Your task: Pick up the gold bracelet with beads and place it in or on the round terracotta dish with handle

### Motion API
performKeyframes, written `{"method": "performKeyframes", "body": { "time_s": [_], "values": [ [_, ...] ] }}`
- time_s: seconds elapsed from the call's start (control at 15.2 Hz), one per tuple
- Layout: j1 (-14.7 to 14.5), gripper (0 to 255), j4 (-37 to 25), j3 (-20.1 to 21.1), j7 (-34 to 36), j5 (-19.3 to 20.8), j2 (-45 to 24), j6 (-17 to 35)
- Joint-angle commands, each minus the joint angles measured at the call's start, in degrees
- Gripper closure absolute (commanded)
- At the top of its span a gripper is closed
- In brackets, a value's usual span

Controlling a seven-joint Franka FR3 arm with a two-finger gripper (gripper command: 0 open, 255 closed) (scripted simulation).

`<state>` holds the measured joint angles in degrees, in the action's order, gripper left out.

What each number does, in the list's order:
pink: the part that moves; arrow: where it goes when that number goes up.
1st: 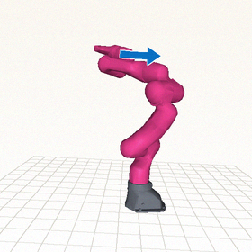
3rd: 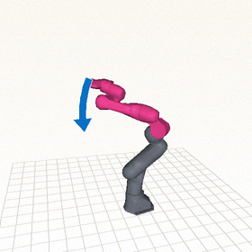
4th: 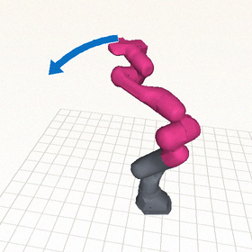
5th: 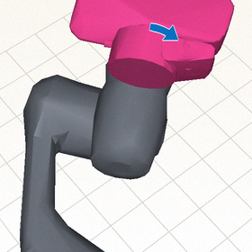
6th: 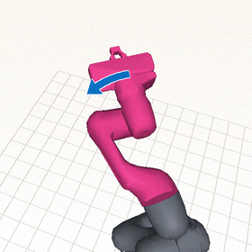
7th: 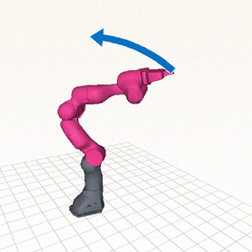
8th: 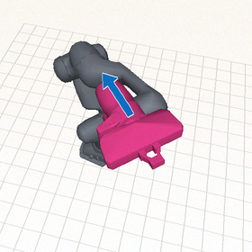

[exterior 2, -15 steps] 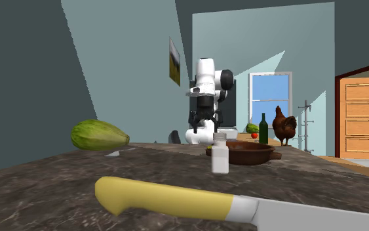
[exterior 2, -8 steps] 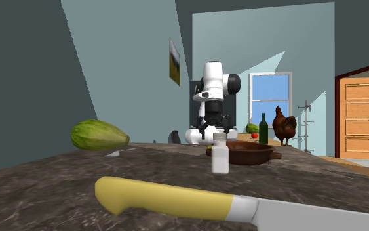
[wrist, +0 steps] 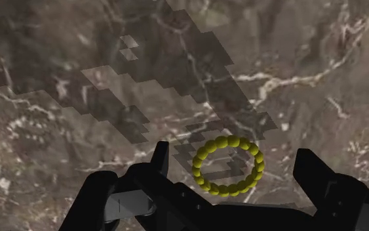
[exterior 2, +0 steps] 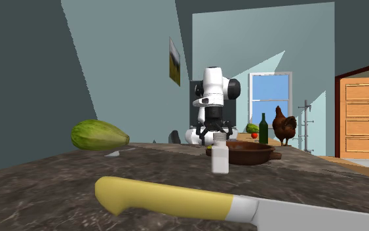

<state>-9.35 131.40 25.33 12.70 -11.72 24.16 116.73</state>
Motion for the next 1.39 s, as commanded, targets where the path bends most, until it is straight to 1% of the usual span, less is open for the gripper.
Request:
{"method": "performKeyframes", "body": {
  "time_s": [0.0, 0.13, 0.2, 0.79, 1.32],
  "values": [
    [0.00, 0, 0.03, 0.00, -0.01, 0.00, 0.00, 0.04],
    [0.00, 0, 0.03, 0.00, 0.00, 0.00, 0.00, 0.03],
    [0.00, 255, 0.03, 0.00, 0.00, 0.00, 0.00, 0.03],
    [-0.01, 255, 0.03, 0.00, 0.00, 0.00, 0.00, 0.04],
    [0.25, 255, -5.58, -0.89, 0.15, 0.48, 0.63, -6.19]
  ]
}}
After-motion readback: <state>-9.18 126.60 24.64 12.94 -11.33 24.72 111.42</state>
